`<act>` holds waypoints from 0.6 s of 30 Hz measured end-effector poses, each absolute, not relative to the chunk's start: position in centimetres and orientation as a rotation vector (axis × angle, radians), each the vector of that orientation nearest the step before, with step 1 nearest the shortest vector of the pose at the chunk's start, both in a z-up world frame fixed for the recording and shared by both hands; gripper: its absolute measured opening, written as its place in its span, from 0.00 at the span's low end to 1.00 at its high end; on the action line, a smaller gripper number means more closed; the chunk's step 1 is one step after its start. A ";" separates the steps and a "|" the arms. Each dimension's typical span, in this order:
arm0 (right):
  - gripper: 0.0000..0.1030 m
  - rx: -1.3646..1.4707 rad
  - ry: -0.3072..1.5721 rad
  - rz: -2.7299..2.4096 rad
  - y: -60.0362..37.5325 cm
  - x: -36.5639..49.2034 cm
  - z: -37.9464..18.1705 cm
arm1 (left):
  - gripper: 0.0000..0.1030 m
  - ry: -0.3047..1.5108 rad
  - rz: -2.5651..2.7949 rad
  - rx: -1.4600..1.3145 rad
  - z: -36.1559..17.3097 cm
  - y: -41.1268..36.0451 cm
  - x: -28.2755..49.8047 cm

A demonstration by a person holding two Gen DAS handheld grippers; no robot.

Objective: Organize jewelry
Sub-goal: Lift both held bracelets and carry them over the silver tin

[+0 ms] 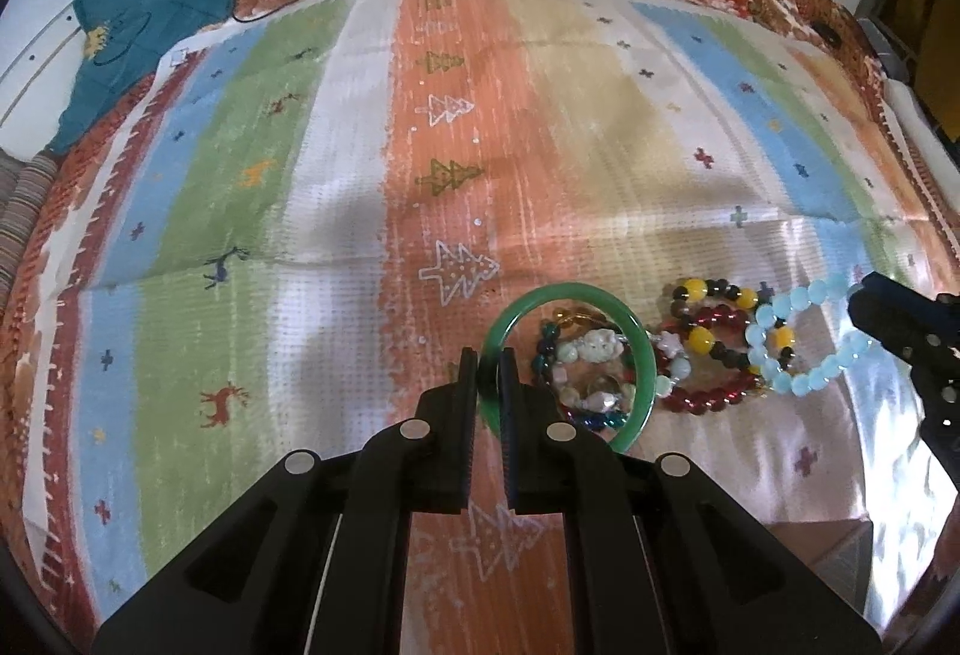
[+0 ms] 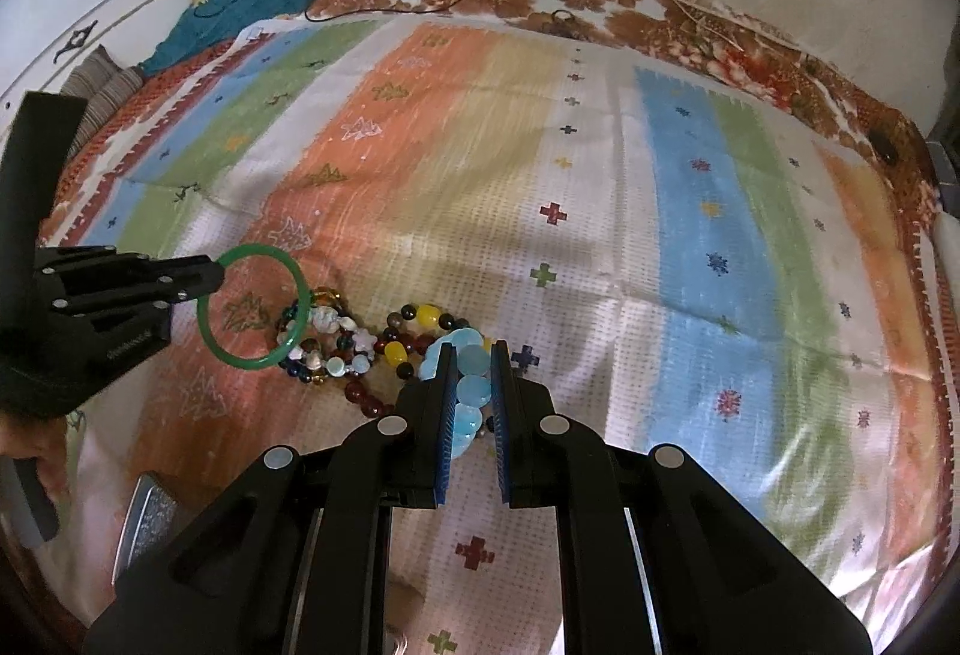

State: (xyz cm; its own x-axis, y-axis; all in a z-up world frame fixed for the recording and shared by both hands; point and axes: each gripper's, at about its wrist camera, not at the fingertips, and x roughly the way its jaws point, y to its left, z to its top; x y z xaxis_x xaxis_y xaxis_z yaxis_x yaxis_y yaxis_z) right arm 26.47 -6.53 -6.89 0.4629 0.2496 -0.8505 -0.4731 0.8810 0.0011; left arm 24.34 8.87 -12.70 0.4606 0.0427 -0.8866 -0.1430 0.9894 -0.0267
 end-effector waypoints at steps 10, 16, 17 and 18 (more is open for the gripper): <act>0.12 -0.233 0.947 0.424 -7.3 24.7 -5.1 | 0.06 1.046 0.107 -0.121 -10.2 8.4 22.5; 0.12 -0.224 0.910 0.408 -7.7 23.5 -3.8 | 0.06 1.014 0.085 -0.129 -8.5 7.7 21.3; 0.12 -0.223 0.902 0.407 -7.8 23.3 -3.5 | 0.06 1.008 0.083 -0.127 -8.3 7.6 21.1; 0.12 -0.219 0.894 0.406 -7.8 23.1 -3.2 | 0.06 1.001 0.080 -0.120 -8.0 7.3 20.8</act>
